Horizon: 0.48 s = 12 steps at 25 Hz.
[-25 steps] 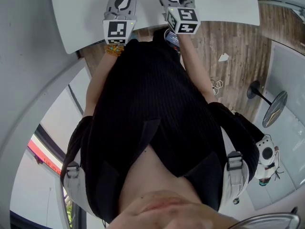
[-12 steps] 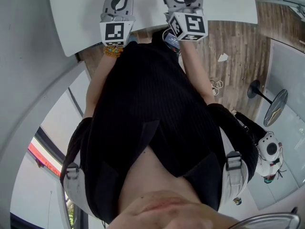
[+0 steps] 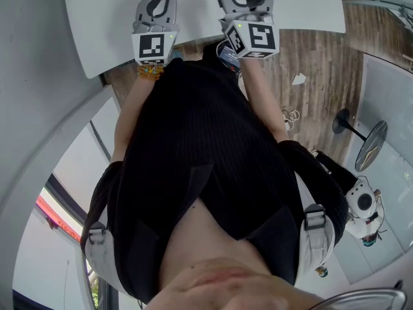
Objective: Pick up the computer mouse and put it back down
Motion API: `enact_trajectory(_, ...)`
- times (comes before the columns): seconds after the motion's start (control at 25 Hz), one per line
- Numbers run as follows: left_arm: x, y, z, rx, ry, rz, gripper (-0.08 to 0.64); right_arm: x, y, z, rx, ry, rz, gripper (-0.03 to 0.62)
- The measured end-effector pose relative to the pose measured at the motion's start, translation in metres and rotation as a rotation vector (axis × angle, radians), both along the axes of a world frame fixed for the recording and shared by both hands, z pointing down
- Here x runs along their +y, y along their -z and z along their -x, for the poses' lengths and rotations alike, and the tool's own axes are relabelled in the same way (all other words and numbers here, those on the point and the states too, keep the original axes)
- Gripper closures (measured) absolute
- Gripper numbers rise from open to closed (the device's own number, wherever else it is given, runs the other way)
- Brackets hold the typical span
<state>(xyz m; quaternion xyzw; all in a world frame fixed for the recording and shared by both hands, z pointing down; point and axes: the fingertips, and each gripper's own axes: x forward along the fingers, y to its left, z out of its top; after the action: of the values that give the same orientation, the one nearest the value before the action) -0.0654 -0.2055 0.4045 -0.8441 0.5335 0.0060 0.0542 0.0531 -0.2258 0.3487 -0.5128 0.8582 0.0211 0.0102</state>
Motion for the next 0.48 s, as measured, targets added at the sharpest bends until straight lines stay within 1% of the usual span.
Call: enact_trajectory(0.48, -0.0021, -0.0005, -0.0011, -0.004, -0.014, 0.001, 0.546, -0.0008, 0.0088, -0.0007, -0.007, -0.003, -0.015, 0.311)
